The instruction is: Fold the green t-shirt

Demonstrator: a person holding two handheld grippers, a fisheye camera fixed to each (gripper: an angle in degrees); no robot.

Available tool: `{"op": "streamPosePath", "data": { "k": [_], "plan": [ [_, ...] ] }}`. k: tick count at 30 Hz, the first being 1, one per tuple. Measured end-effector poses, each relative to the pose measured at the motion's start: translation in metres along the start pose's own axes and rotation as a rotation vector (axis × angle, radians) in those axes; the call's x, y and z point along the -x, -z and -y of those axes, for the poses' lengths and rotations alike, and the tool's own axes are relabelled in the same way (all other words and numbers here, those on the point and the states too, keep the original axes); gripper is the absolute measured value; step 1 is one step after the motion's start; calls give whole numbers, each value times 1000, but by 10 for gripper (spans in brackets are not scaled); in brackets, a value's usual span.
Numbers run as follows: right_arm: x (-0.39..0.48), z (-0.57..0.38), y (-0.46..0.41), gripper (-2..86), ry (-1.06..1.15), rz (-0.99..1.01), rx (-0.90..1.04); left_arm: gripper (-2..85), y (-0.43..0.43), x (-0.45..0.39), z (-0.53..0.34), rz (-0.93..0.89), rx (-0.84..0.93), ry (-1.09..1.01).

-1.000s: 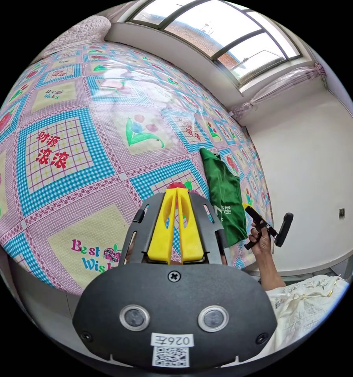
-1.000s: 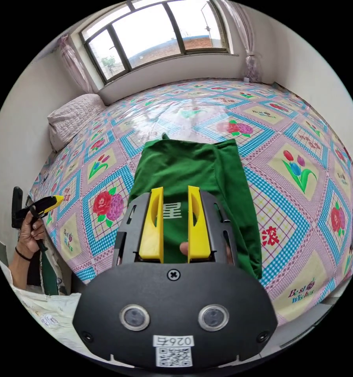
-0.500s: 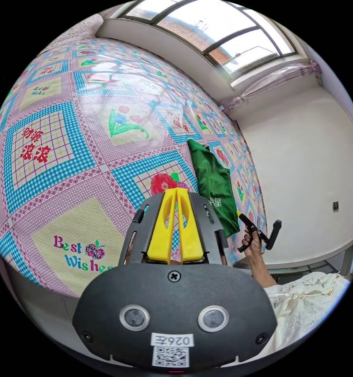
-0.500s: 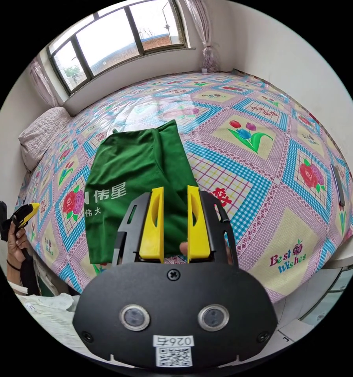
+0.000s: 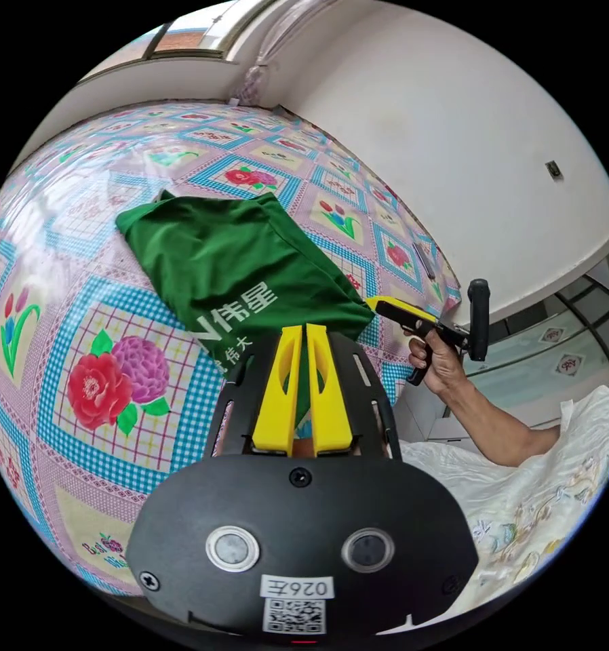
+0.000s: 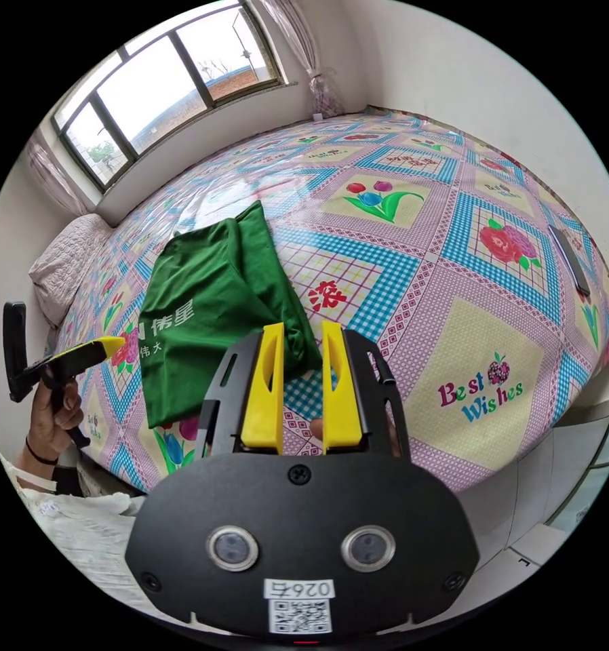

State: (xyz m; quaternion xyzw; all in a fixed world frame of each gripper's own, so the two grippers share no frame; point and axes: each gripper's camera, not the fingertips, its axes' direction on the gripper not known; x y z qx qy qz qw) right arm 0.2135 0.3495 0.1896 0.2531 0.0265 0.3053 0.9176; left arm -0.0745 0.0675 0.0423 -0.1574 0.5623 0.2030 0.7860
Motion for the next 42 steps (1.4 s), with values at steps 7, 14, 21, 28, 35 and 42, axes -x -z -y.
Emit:
{"op": "streamPosePath", "data": {
  "k": [7,14,21,28,35,42],
  "plan": [
    [-13,8,-1,58,83,53,5,80,-50,-13,47,-69,111,-59],
    [-15,12,-8,57,156,50,11,88,-86,-3,73,-168,187,-28],
    [-23,18,-1,40,183,23,-1,97,-102,4,97,-194,205,-10],
    [-34,30,20,-13,211,102,-1,107,-105,24,125,-267,198,28],
    [-18,35,42,-15,278,606,50,42,-96,72,140,-504,251,133],
    [12,39,34,-12,350,850,124,3,10,132,65,-395,31,184]
  ]
}}
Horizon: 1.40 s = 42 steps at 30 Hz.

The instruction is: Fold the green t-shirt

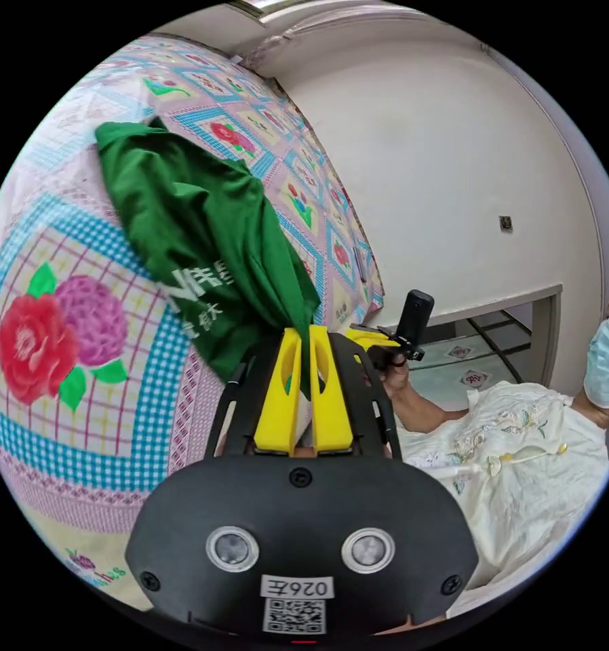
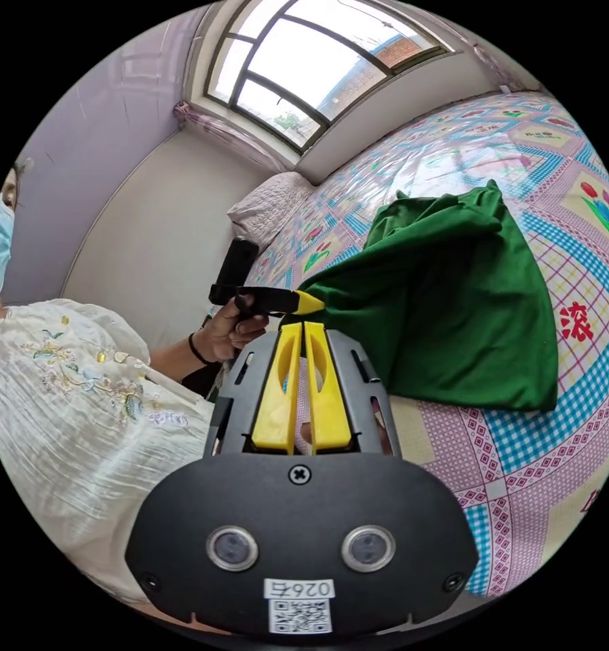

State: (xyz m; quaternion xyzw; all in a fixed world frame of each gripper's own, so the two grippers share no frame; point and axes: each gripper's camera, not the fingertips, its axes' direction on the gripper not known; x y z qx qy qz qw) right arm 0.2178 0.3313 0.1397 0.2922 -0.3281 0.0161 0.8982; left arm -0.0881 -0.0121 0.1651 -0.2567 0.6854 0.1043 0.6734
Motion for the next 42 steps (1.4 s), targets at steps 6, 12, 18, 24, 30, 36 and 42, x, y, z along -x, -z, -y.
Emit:
{"op": "streamPosePath", "data": {
  "k": [6,12,18,24,30,36,42],
  "plan": [
    [-35,23,14,-9,-89,-153,-26,6,137,84,-117,227,-223,475],
    [-56,75,22,-9,-103,-290,-91,49,212,97,-206,210,-708,609],
    [-62,167,-29,-5,-27,-383,-73,103,251,80,-190,195,-931,532],
    [-78,274,-134,32,55,-442,52,229,174,44,4,510,-356,171],
    [-89,345,-229,91,41,-474,233,260,75,43,128,311,-40,2],
    [-58,351,-263,-5,105,-512,327,47,50,43,139,375,131,57],
    [37,333,-127,-11,74,-260,19,35,128,-24,86,185,-112,-103]
  ]
}}
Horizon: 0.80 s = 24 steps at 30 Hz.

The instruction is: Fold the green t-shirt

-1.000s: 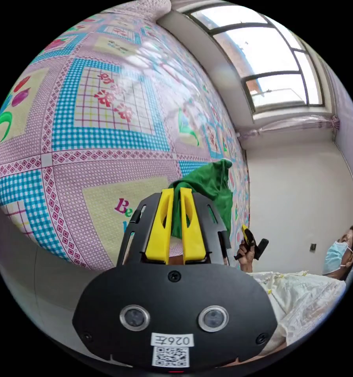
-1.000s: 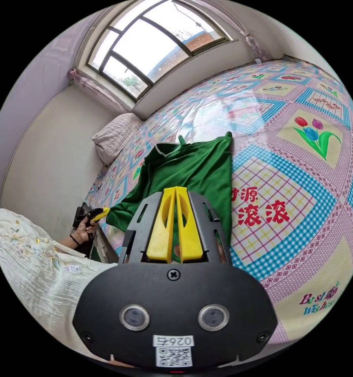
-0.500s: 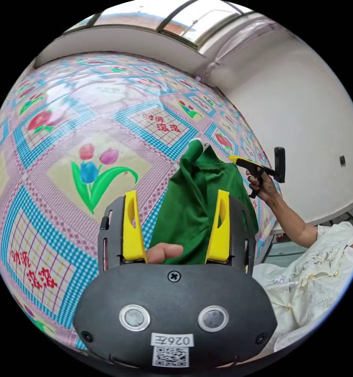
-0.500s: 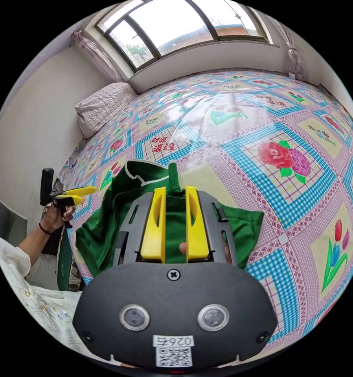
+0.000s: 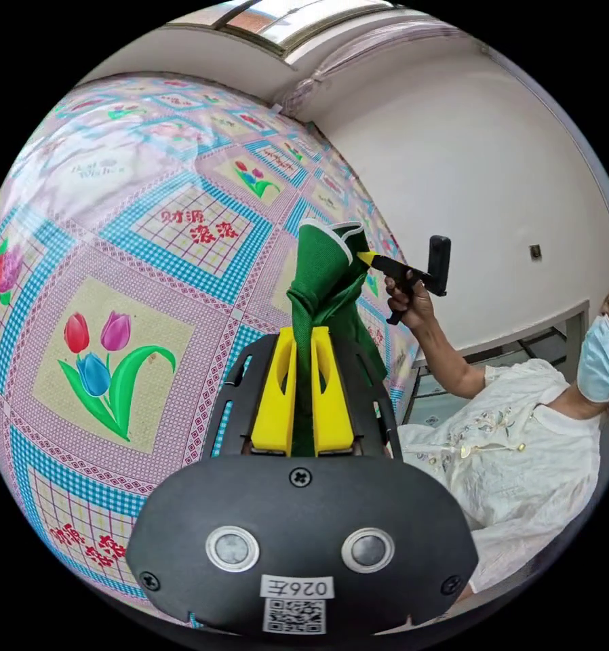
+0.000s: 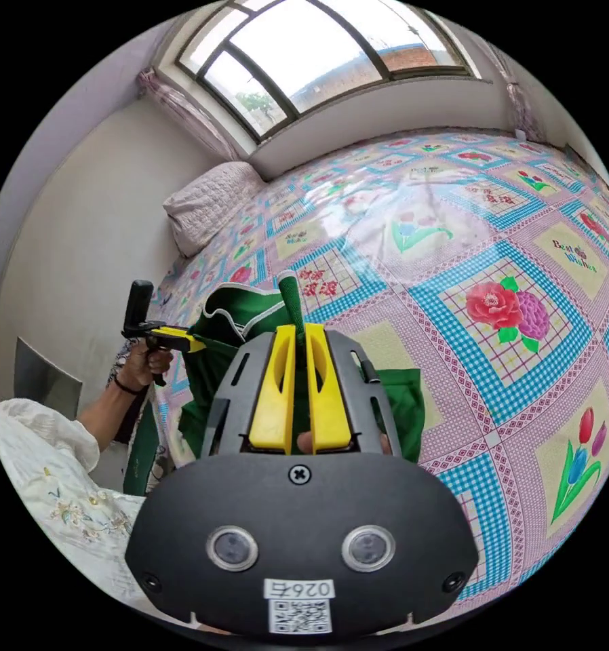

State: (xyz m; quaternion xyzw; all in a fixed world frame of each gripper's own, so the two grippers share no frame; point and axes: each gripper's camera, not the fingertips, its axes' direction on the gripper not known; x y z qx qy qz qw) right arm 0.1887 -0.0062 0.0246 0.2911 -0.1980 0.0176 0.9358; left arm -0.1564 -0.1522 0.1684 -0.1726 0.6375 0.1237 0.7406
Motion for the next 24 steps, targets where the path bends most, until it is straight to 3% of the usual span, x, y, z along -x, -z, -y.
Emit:
{"op": "streamPosePath", "data": {
  "k": [3,5,11,13,17,24],
  "plan": [
    [71,-12,119,-12,57,93,-245,36,58,-70,-11,0,-133,-179],
    [143,-26,206,-12,142,43,-408,34,103,-130,-20,-13,-221,-334],
    [330,-52,376,-13,385,-180,-631,-4,193,-260,-55,15,-329,-576],
    [385,-61,410,-13,466,-192,-665,-7,209,-293,-68,71,-358,-605],
    [509,-90,461,-13,608,-434,-754,-9,236,-361,-101,177,-458,-665],
    [640,-153,512,-13,679,-628,-943,-8,283,-467,-169,259,-726,-732]
  ]
}}
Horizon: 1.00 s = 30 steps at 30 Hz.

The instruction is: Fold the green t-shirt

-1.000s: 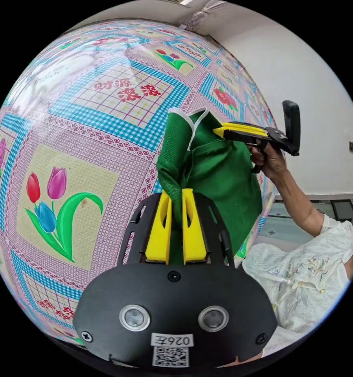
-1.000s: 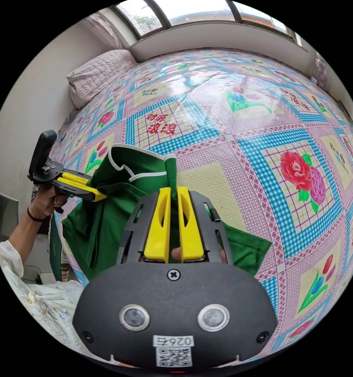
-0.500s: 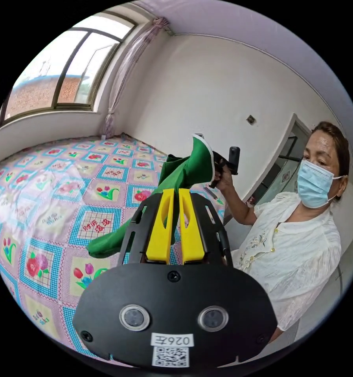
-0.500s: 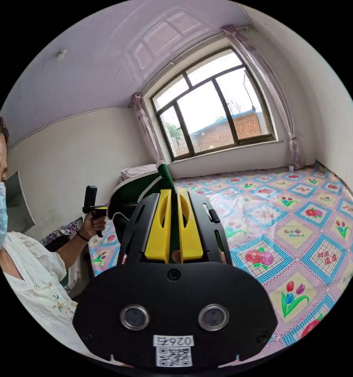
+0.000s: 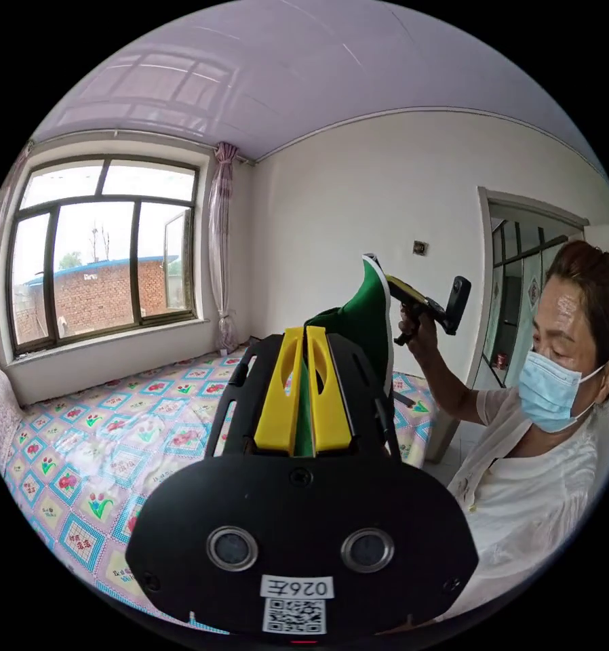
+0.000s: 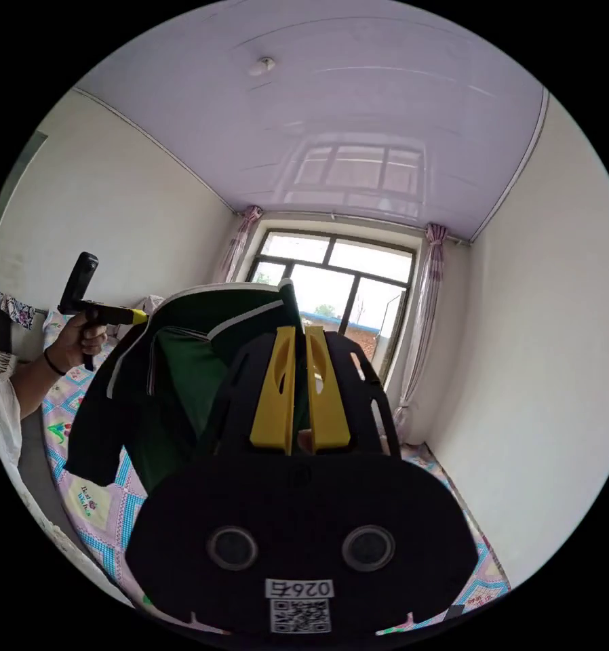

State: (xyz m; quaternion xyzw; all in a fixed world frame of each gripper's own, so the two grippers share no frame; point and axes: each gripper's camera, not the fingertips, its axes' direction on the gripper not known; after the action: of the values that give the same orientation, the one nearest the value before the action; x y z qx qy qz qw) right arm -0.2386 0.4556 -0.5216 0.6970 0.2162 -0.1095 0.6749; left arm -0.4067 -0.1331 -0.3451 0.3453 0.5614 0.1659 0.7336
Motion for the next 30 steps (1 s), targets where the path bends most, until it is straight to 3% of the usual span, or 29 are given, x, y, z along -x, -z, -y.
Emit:
{"op": "streamPosePath", "data": {
  "k": [8,15,21,30],
  "plan": [
    [48,101,128,-13,90,-129,-230,-8,81,-103,103,121,-152,-220],
    [51,138,89,-13,169,-232,-153,-7,32,-68,148,105,-87,-189],
    [23,32,-94,-12,141,-192,138,-6,-119,59,100,35,139,11],
    [-22,-325,-521,-9,31,-133,748,11,-412,281,-74,77,462,329]
  ]
}}
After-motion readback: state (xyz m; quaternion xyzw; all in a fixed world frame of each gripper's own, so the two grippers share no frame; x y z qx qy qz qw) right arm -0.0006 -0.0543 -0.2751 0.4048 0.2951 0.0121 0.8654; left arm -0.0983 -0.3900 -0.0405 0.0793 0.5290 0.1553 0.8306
